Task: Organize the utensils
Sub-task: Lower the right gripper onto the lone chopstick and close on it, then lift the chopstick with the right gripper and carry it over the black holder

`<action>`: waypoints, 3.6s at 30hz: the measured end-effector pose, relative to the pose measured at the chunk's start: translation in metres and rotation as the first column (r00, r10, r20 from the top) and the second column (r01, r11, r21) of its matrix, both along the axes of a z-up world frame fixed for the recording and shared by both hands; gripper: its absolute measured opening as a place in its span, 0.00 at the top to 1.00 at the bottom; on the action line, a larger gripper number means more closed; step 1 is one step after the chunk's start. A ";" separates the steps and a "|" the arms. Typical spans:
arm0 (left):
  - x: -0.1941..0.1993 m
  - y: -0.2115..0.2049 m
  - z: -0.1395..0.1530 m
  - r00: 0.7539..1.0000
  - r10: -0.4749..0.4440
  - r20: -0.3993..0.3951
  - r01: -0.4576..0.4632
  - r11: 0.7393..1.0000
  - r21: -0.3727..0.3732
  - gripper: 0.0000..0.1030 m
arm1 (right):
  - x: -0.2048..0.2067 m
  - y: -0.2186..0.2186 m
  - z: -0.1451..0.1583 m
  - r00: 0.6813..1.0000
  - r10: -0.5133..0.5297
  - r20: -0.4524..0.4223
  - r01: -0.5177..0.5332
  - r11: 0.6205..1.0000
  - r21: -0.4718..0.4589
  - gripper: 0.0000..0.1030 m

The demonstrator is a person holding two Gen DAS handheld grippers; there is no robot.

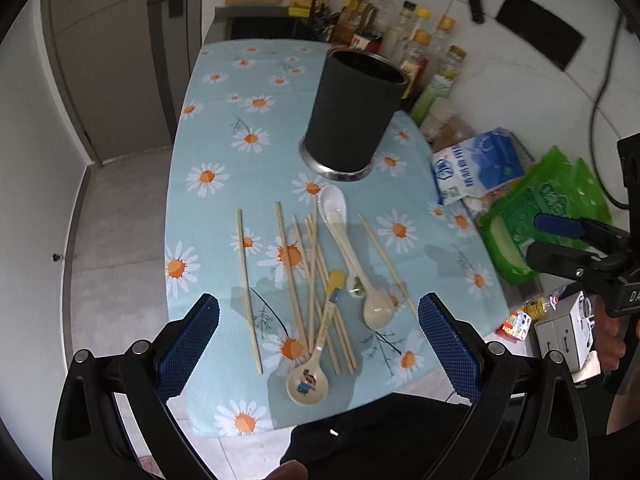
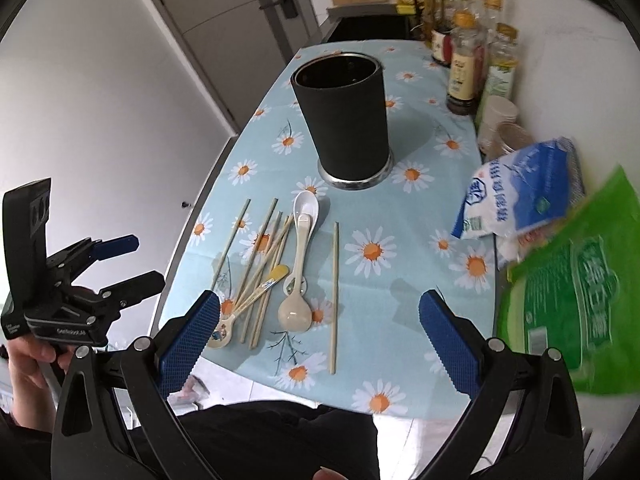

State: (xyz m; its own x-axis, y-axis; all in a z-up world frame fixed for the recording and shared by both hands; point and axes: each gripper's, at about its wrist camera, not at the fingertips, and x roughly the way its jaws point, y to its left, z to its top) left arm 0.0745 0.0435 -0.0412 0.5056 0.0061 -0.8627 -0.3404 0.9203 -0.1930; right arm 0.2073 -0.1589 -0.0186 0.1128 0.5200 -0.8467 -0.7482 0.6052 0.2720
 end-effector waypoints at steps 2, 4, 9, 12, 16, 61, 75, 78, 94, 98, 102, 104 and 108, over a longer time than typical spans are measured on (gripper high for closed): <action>0.008 0.004 -0.008 1.000 0.005 -0.020 -0.005 1.000 0.008 0.06 | 0.008 0.008 -0.006 1.000 0.022 0.006 -0.021 1.000 -0.008 0.04; 0.014 0.007 -0.016 0.999 0.016 -0.038 -0.016 1.000 0.004 0.06 | 0.016 0.016 -0.014 0.999 0.037 -0.010 -0.037 0.999 -0.017 0.04; 0.025 0.016 -0.040 0.996 0.041 -0.084 -0.042 0.999 -0.007 0.06 | 0.030 0.034 -0.038 0.996 0.058 -0.071 -0.062 0.996 -0.057 0.04; 0.028 0.023 -0.056 0.991 0.063 -0.117 -0.068 0.997 -0.041 0.07 | 0.038 0.041 -0.052 0.992 0.069 -0.107 -0.078 0.994 -0.083 0.04; 0.032 0.028 -0.069 0.985 0.079 -0.154 -0.088 0.995 -0.052 0.07 | 0.044 0.055 -0.069 0.988 0.094 -0.123 -0.110 0.985 -0.131 0.09; 0.047 0.087 -0.110 0.976 -0.044 -0.213 0.012 0.989 -0.149 0.23 | 0.018 0.139 -0.162 0.975 0.005 -0.224 -0.119 0.857 -0.501 0.95; 0.061 0.075 -0.123 0.947 -0.023 -0.319 -0.010 0.995 -0.101 0.53 | 0.047 0.113 -0.118 0.966 0.039 -0.256 -0.126 0.935 -0.330 0.95; 0.065 0.072 -0.126 0.938 -0.015 -0.346 -0.014 0.997 -0.080 0.63 | 0.050 0.105 -0.111 0.964 0.057 -0.259 -0.135 0.947 -0.292 0.95; 0.086 0.075 -0.135 0.901 0.098 -0.422 -0.110 0.994 -0.005 0.96 | 0.076 0.075 -0.097 0.958 0.102 -0.268 -0.156 0.970 -0.188 0.95; 0.087 0.074 -0.134 0.900 0.122 -0.418 -0.136 0.991 -0.005 0.97 | 0.081 0.072 -0.092 0.956 0.118 -0.269 -0.168 0.971 -0.172 0.95; 0.079 0.078 -0.132 0.906 0.145 -0.396 -0.165 0.986 -0.015 0.97 | 0.082 0.074 -0.089 0.953 0.132 -0.272 -0.179 0.971 -0.158 0.95; 0.074 0.081 -0.129 0.912 0.158 -0.379 -0.180 0.983 -0.023 0.97 | 0.082 0.075 -0.086 0.952 0.140 -0.273 -0.185 0.972 -0.144 0.95; 0.068 0.081 -0.118 0.931 0.166 -0.324 -0.187 0.982 -0.035 0.97 | 0.079 0.078 -0.079 0.953 0.154 -0.261 -0.189 0.975 -0.113 0.95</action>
